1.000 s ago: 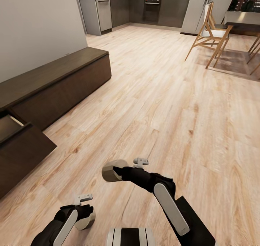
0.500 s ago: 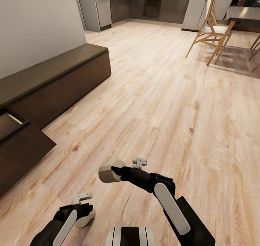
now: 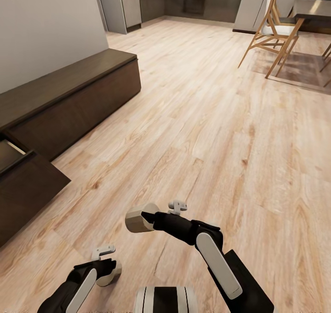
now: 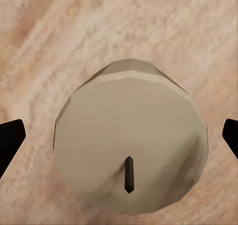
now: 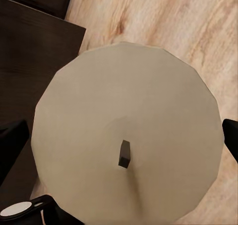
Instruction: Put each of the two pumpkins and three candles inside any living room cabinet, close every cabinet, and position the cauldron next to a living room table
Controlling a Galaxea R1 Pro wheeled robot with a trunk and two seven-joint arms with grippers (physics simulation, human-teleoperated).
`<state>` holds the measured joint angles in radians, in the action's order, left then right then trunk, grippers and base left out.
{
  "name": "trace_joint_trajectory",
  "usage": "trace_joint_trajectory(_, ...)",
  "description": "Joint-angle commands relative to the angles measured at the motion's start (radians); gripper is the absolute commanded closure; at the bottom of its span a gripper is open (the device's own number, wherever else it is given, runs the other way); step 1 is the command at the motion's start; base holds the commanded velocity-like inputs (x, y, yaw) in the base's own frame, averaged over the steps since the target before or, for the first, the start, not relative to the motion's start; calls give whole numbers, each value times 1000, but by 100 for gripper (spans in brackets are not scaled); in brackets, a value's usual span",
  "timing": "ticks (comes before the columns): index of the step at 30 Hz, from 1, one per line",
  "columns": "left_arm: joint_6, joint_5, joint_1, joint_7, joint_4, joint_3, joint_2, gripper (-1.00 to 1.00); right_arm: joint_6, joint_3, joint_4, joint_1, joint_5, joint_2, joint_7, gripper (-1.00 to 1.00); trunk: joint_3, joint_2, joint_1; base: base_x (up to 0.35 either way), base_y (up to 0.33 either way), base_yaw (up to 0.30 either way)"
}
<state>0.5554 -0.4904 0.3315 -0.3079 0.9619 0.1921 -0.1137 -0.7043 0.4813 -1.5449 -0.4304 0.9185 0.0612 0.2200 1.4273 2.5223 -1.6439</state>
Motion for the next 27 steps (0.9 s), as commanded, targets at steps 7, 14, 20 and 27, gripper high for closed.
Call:
trace_joint_trajectory(7,1,-11,0,-9,1,4,0,-100,-1,0,-1,-1,13,0,10,100,9,1,-1,0,0,0)
trace_joint_trajectory(14,1,-14,0,-8,1,7,0,-100,0,0,-1,-1,13,0,10,100,9,1,-1,0,0,0)
trace_joint_trajectory(20,1,-9,0,102,1,9,-5,-100,0,0,-1,-1,13,0,10,100,9,1,-1,0,0,0)
trace_joint_trajectory(27,1,-4,0,126,1,5,-7,-100,0,0,-1,-1,13,0,10,100,9,1,-1,0,0,0)
